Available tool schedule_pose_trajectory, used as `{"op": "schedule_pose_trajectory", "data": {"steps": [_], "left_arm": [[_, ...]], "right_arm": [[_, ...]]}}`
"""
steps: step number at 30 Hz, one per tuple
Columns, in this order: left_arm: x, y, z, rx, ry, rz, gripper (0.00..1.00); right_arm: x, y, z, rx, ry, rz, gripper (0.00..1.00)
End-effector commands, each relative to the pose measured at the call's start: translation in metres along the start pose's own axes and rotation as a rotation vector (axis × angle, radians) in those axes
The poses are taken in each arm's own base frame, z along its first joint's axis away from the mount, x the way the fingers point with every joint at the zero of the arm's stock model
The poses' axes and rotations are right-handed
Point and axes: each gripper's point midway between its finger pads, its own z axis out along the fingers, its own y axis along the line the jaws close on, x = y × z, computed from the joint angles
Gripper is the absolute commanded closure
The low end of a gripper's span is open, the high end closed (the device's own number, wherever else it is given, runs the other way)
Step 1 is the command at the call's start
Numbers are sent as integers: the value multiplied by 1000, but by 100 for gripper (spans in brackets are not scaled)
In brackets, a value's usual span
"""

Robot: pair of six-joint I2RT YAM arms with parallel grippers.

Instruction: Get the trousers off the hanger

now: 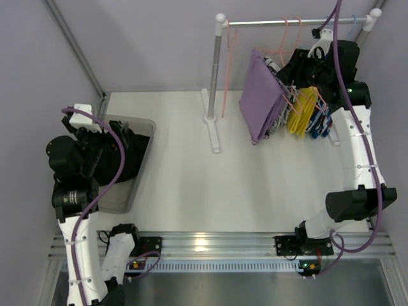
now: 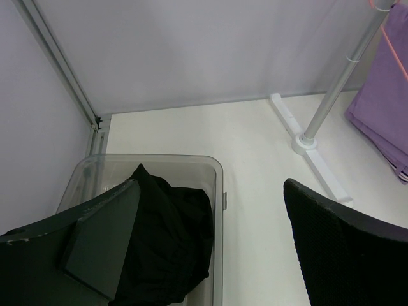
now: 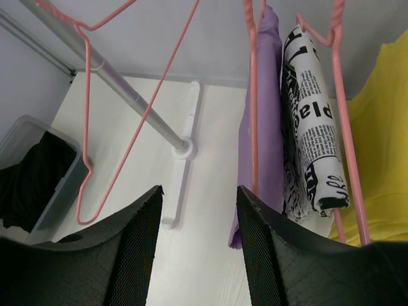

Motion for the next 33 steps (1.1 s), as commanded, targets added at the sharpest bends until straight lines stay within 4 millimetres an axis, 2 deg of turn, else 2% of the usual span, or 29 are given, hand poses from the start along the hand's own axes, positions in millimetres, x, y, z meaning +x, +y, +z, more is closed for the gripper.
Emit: {"op": "schedule_pose_trajectory", "data": {"steps": [1, 4, 9, 14, 19, 22, 25, 26, 29, 33], "left_arm": [[-17, -1, -2, 5, -55, 16, 1], [-12, -1, 1, 6, -45, 13, 1], [-15, -3, 3, 16, -54, 2, 1], [-17, -3, 3, 19, -57, 3, 1], [-18, -2, 2, 13, -56, 3, 1], [-19, -2, 2, 16, -55, 4, 1], [-23, -5, 2, 21, -58, -28, 1], [-25, -5, 2, 23, -59, -28, 1], [-25, -5, 2, 21, -59, -28, 1], [-24, -6, 2, 25, -58, -36, 1]], "right_arm": [[-31, 4, -15, -3, -96, -53, 50], [-38, 9, -20, -19, -126, -72, 50], [-41, -8, -15, 55, -127, -115, 49], [-28, -23, 5, 82, -75, -131, 48], [-15, -23, 20, 44, -28, -106, 48], [-10, -16, 29, -10, -9, -75, 50], [-9, -1, 35, -104, -1, -21, 58], [-11, 4, 35, -127, -4, -13, 64], [-16, 20, 32, -214, -17, 21, 72], [-19, 34, 32, -286, -15, 69, 77]]}}
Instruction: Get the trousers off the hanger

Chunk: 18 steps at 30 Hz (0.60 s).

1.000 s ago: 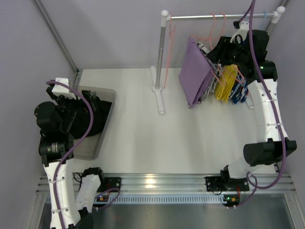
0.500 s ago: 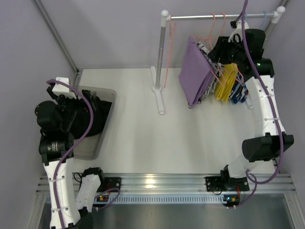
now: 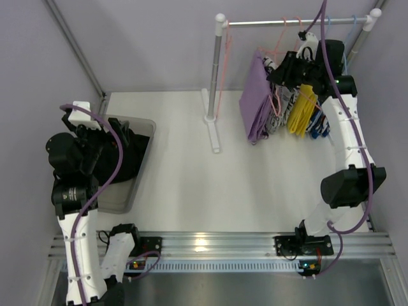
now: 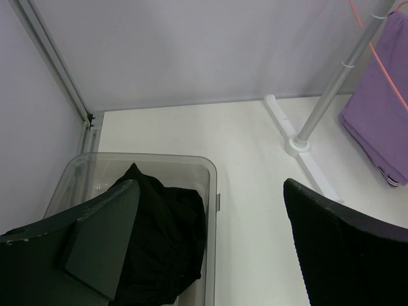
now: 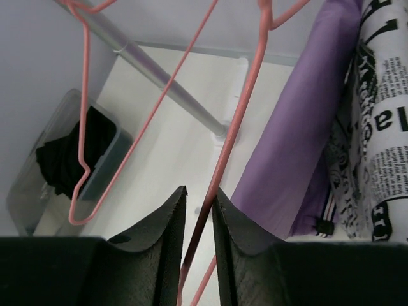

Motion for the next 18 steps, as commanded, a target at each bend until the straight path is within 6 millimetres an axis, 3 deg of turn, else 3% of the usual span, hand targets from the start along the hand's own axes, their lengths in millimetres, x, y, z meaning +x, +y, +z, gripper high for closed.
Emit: {"op": "schedule_pose_trajectory", "data": {"steps": [1, 10, 18], "left_arm": [[-24, -7, -3, 27, -69, -3, 1], [-24, -7, -1, 31, -66, -10, 1], [-20, -6, 1, 26, -56, -10, 1]], "right_arm": [[-42, 33, -13, -140, -113, -10, 78], [-27, 22, 13, -171, -37, 187, 80], [-20, 22, 26, -209, -16, 304, 75]]}}
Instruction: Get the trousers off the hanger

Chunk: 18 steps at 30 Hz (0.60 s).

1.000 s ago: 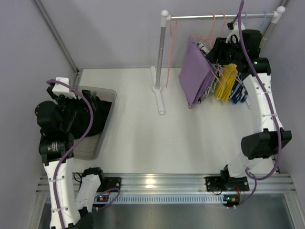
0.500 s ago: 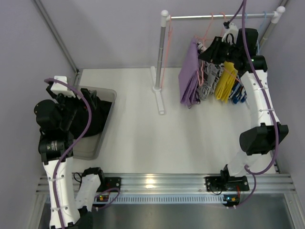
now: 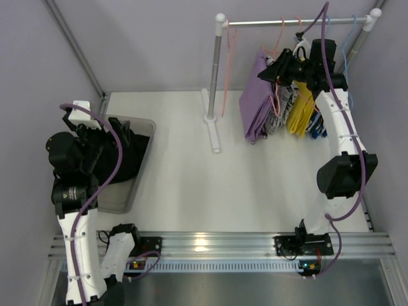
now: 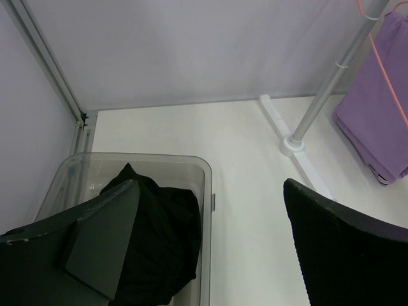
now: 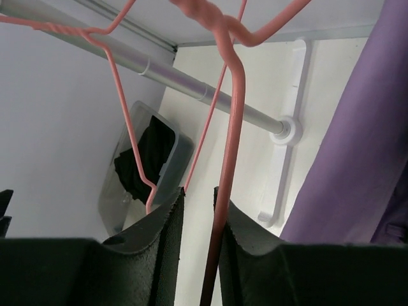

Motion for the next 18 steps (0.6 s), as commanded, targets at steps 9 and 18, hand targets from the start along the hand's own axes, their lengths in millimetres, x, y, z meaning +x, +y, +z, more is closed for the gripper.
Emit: {"op": "schedule_pose_trajectory", "data": {"steps": [9, 18], "left_arm": [[-15, -4, 3, 20, -51, -2, 1], [-15, -6, 3, 36, -66, 16, 1]], "right_arm": [[-17, 22, -1, -122, -39, 17, 100], [-40, 63, -22, -270, -106, -14, 100]]}}
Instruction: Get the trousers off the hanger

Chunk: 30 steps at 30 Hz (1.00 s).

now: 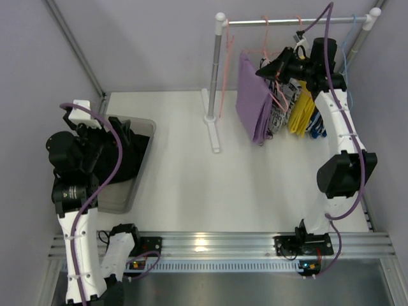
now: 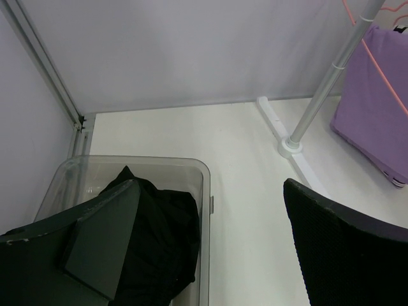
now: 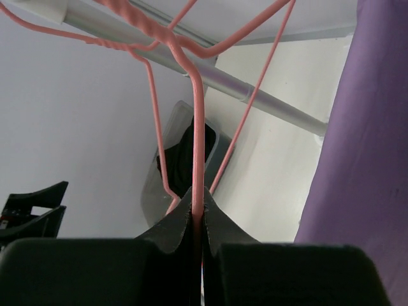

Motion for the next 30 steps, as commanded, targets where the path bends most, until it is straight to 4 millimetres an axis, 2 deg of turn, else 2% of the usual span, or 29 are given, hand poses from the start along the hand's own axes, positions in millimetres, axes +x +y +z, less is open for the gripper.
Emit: {"op": "schedule_pose_trajectory", "data": {"steps": [1, 6, 7, 9, 15, 17, 18, 19, 21, 28, 30], "left_arm": [[-15, -5, 2, 29, -67, 22, 1], [-22, -5, 1, 32, -95, 60, 1], [-25, -4, 1, 27, -106, 66, 1], [-35, -1, 2, 19, -141, 124, 1], [-47, -2, 14, 48, -151, 161, 1], [-52, -4, 19, 70, -153, 162, 1], [-54, -8, 21, 96, -160, 161, 1], [-53, -9, 25, 109, -155, 159, 1], [-54, -14, 28, 147, -166, 162, 1], [-57, -18, 59, 207, -167, 216, 1], [-60, -31, 66, 235, -184, 278, 1]], "right_arm": [[-38, 55, -25, -174, -121, -93, 100], [-54, 93, -42, -289, -174, -103, 100], [-63, 89, -56, -279, -199, -86, 100], [-64, 100, -63, -308, -214, -105, 100], [-44, 118, -83, -335, -194, -111, 100], [-33, 119, -89, -326, -188, -120, 100], [-26, 111, -87, -314, -180, -100, 100], [-21, 121, -96, -325, -190, -114, 100], [-14, 125, -102, -325, -196, -114, 100], [22, 142, -131, -331, -221, -91, 100], [28, 148, -138, -342, -231, -98, 100]]}}
